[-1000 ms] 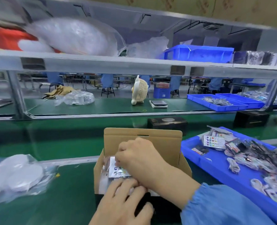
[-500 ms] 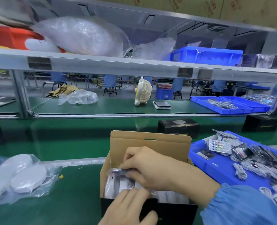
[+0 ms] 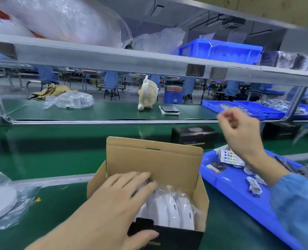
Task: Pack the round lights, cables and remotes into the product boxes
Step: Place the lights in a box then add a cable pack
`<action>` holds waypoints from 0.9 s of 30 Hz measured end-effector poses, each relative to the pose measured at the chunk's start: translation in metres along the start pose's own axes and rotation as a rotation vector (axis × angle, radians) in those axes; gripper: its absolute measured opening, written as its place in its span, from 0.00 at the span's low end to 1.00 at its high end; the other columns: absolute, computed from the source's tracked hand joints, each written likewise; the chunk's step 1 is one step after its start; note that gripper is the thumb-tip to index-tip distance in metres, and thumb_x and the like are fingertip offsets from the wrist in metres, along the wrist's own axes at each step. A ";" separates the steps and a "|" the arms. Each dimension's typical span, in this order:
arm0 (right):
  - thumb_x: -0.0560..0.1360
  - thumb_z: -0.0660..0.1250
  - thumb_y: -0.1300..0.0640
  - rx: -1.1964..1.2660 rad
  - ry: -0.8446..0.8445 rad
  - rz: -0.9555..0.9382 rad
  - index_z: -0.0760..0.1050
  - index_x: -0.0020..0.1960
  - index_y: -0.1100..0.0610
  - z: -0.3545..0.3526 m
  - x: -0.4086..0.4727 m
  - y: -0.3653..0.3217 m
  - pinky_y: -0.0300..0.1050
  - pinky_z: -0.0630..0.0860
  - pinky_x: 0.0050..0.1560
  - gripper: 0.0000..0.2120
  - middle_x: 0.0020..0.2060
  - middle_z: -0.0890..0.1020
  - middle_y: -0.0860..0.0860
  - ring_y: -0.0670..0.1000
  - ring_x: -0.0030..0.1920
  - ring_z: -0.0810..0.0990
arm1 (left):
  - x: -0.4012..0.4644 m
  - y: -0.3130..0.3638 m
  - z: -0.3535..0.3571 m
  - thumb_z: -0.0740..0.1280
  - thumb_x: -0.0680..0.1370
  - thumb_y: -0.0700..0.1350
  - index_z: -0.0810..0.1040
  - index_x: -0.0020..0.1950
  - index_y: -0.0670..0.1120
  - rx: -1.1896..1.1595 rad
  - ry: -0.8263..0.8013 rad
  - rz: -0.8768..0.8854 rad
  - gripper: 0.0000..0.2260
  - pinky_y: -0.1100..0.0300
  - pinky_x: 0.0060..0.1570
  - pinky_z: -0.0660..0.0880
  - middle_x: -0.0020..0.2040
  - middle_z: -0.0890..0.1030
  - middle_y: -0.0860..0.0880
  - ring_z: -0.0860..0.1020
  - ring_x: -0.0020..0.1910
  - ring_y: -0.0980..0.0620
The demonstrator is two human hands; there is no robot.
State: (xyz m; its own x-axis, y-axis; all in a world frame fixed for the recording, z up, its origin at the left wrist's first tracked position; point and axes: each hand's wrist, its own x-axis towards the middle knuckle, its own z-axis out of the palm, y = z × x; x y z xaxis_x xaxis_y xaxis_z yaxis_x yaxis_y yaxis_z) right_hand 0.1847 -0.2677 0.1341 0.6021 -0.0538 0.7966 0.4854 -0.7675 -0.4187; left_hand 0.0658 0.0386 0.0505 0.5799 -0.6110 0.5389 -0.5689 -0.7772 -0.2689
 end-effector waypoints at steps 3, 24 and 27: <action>0.76 0.67 0.54 -0.484 -0.791 0.218 0.78 0.43 0.57 0.029 -0.013 0.084 0.44 0.73 0.49 0.07 0.38 0.81 0.51 0.52 0.43 0.79 | 0.015 -0.008 -0.001 0.57 0.70 0.74 0.80 0.62 0.57 -0.069 -0.049 0.032 0.31 0.61 0.58 0.72 0.59 0.80 0.60 0.80 0.55 0.59; 0.74 0.69 0.58 -0.002 -0.165 0.099 0.80 0.45 0.46 -0.054 -0.036 0.004 0.34 0.75 0.44 0.07 0.39 0.83 0.41 0.44 0.42 0.80 | -0.009 -0.018 -0.002 0.48 0.71 0.78 0.85 0.50 0.57 0.013 -0.188 -0.136 0.34 0.66 0.22 0.75 0.39 0.81 0.65 0.79 0.33 0.61; 0.72 0.73 0.57 0.395 -0.309 -0.269 0.82 0.49 0.48 -0.042 -0.057 -0.094 0.29 0.75 0.43 0.08 0.43 0.84 0.40 0.40 0.40 0.81 | -0.010 -0.017 0.001 0.51 0.76 0.70 0.80 0.53 0.56 -0.014 -0.190 -0.078 0.25 0.65 0.19 0.73 0.35 0.80 0.62 0.77 0.31 0.59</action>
State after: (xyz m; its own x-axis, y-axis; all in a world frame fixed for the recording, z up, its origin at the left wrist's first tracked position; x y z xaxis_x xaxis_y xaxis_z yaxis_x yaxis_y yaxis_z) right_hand 0.0783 -0.2195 0.1459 0.5534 0.3452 0.7580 0.8115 -0.4285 -0.3973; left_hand 0.0703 0.0576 0.0483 0.7215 -0.5673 0.3971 -0.5249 -0.8221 -0.2206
